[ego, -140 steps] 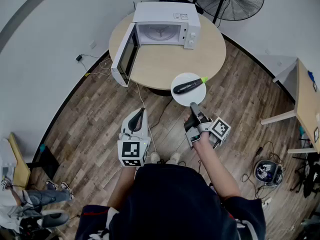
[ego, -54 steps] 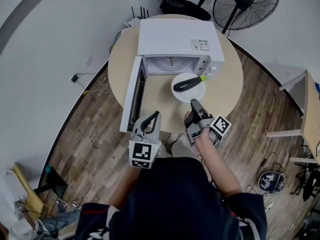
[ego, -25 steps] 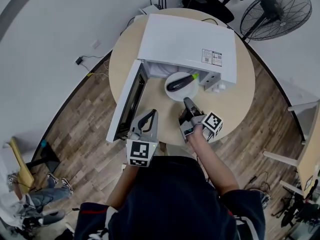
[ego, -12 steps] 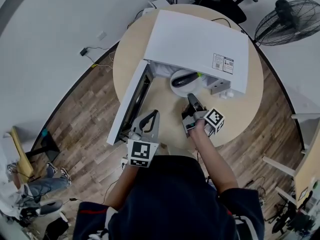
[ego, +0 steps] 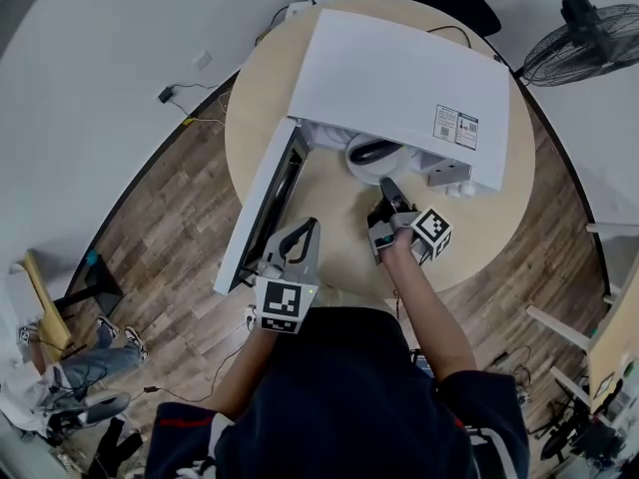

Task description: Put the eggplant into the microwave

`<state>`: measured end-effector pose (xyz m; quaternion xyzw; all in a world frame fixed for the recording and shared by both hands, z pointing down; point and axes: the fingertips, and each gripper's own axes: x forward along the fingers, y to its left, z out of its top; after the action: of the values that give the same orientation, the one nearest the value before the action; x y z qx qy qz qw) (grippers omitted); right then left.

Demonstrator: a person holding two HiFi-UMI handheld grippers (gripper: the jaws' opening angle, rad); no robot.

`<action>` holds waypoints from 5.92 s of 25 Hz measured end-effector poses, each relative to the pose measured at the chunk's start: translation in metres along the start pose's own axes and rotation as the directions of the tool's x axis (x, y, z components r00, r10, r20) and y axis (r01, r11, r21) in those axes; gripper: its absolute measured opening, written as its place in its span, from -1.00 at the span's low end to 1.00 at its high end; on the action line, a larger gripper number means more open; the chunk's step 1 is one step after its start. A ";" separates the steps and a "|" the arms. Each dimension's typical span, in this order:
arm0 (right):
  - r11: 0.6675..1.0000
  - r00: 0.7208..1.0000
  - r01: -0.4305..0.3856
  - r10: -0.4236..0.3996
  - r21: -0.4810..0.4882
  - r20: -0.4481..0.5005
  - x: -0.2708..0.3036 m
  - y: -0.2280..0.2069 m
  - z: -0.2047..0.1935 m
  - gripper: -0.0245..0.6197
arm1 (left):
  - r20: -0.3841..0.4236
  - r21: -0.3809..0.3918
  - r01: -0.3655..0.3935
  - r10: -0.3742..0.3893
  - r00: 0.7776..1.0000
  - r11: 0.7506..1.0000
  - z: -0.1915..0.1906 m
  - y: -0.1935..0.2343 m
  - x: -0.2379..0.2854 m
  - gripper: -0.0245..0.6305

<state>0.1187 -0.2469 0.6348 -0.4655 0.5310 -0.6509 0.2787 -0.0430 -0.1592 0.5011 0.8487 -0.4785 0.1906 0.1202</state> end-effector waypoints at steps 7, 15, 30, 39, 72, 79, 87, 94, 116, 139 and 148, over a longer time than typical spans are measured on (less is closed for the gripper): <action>1.000 1.000 0.024 -0.024 0.010 0.017 0.013 -0.005 0.002 -0.87 | -0.004 -0.006 0.005 -0.005 1.000 1.000 0.001 0.002 0.002 -0.87; 0.997 0.998 0.044 -0.047 0.056 0.052 0.029 -0.014 0.008 -0.87 | -0.002 -0.009 -0.002 0.002 1.000 1.000 0.002 0.004 0.006 -0.87; 0.993 0.994 0.061 -0.069 0.096 0.080 0.052 -0.023 0.024 -0.87 | -0.011 -0.024 -0.008 0.007 1.000 1.000 0.002 0.010 0.015 -0.87; 0.999 0.998 0.040 -0.041 0.022 0.055 0.047 -0.012 0.023 -0.69 | -0.012 -0.013 -0.004 0.004 1.000 1.000 0.002 0.013 0.017 -0.88; 0.305 0.917 0.132 -0.398 -0.943 0.000 0.039 -0.011 -0.016 -0.89 | -0.018 0.011 0.000 0.000 1.000 1.000 0.000 0.012 0.011 -0.88; 0.278 0.919 0.124 -0.394 -0.953 0.005 0.047 -0.010 -0.010 -0.89 | -0.020 0.003 -0.009 0.009 1.000 1.000 -0.002 0.013 0.012 -0.88; 0.282 0.921 0.121 -0.390 -0.952 0.002 0.059 -0.006 -0.006 -0.89 | -0.026 -0.005 -0.024 0.024 0.999 1.000 -0.003 0.017 0.013 -0.87; 0.280 0.921 0.116 -0.390 -0.953 -0.003 0.066 -0.005 -0.001 -0.89 | -0.030 -0.013 -0.029 0.029 0.999 1.000 -0.003 0.016 0.017 -0.87; 0.281 0.941 0.066 -0.335 -0.957 -0.034 0.045 0.025 -0.012 -0.89 | 0.021 0.011 0.007 -0.007 1.000 1.000 0.013 0.011 0.014 -0.87; 0.177 0.998 -0.012 0.058 -0.984 -0.001 -0.092 0.193 -0.058 -0.89 | 0.202 0.121 0.064 -0.088 0.976 0.991 0.069 -0.003 -0.032 -0.87; 0.111 0.991 0.010 0.135 -0.994 0.025 -0.132 0.219 -0.074 -0.89 | 0.263 0.142 0.060 -0.096 0.960 0.988 0.088 -0.007 -0.054 -0.87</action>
<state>0.0776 -0.1636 0.3852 -0.5446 0.8322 -0.0933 -0.0463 -0.0437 -0.1485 0.3984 0.8910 -0.4428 0.1001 0.0046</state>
